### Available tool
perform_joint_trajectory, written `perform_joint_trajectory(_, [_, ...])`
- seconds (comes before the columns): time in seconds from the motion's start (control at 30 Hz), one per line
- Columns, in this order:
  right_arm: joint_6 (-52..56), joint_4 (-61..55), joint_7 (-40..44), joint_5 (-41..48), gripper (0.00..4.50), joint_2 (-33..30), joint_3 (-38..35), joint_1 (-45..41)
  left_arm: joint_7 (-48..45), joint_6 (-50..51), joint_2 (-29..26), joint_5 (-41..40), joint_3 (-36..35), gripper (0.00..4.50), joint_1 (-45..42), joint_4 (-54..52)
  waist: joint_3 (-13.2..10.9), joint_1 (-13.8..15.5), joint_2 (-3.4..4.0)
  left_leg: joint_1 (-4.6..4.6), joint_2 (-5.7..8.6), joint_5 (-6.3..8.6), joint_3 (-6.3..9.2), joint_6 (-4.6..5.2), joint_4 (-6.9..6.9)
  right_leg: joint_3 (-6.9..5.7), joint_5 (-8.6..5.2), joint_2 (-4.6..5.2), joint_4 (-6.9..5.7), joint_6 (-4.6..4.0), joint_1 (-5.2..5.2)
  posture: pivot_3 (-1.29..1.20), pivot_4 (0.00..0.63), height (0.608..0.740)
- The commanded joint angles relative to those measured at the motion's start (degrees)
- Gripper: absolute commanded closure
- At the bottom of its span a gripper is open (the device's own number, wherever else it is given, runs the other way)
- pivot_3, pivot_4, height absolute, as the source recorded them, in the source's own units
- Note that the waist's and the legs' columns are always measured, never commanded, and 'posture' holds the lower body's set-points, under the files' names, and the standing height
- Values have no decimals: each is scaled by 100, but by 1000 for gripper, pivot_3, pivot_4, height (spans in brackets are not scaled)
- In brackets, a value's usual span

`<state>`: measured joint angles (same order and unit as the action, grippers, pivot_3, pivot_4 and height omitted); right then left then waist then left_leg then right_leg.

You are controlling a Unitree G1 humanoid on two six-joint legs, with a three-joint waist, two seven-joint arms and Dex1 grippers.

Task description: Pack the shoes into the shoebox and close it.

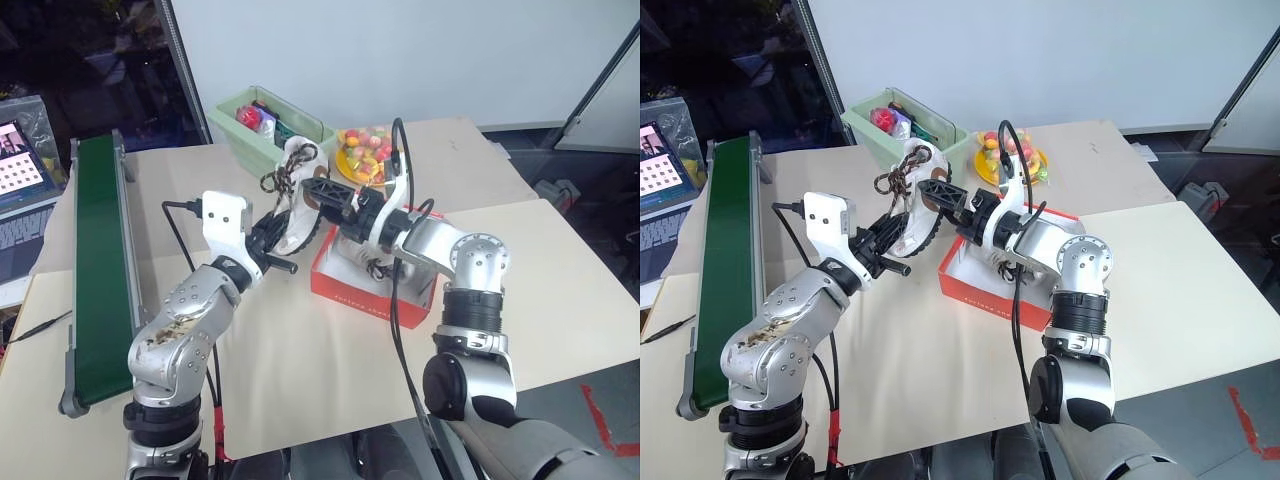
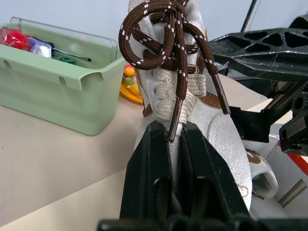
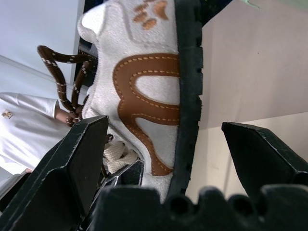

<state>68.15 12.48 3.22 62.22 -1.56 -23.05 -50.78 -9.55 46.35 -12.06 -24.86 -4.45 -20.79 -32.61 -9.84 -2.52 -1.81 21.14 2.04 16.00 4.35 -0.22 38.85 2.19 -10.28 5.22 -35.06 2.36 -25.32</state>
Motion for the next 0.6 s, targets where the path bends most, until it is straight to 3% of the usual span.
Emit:
perform_joint_trajectory(0.03, [-46, -96, 26, 156, 513, 18, -28, -75, 0, -120, -33, -22, -35, 4500, -183, -103, 0, 0, 0, 0, 0, 0, 0, 0, 0, 0, 0, 0, 0, 0, 0, 0, 150, 740])
perform_joint_trajectory(0.13, [-61, -126, 34, 192, 1297, 39, -44, -75, 3, -114, -33, -21, -22, 4500, -160, -114, 0, -3, 0, 0, 0, 0, 0, 0, 0, 0, 0, 0, 0, 0, 0, 0, 150, 740])
perform_joint_trajectory(0.4, [-23, -184, -25, 358, 4068, 143, -104, -125, 15, -136, -32, -20, -24, 4500, -125, -118, 0, -1, 0, 0, 0, 0, 0, 0, 0, 0, 0, 0, -1, 0, 0, 0, 150, 740])
perform_joint_trajectory(0.47, [-3, -176, -94, 465, 4307, 191, -174, -137, 11, -138, -33, -16, -11, 4500, -100, -124, 0, -2, 0, 0, 0, 0, 0, 0, 0, 0, 0, 0, -1, 0, 0, 0, 150, 740])
perform_joint_trajectory(0.6, [46, -168, -282, 770, 4308, 278, -318, -171, -3, -147, -49, 16, 48, 4500, -74, -98, 0, -1, 0, 0, 0, 0, 0, 0, 0, 0, 0, 0, -1, 0, 0, 0, 150, 740])
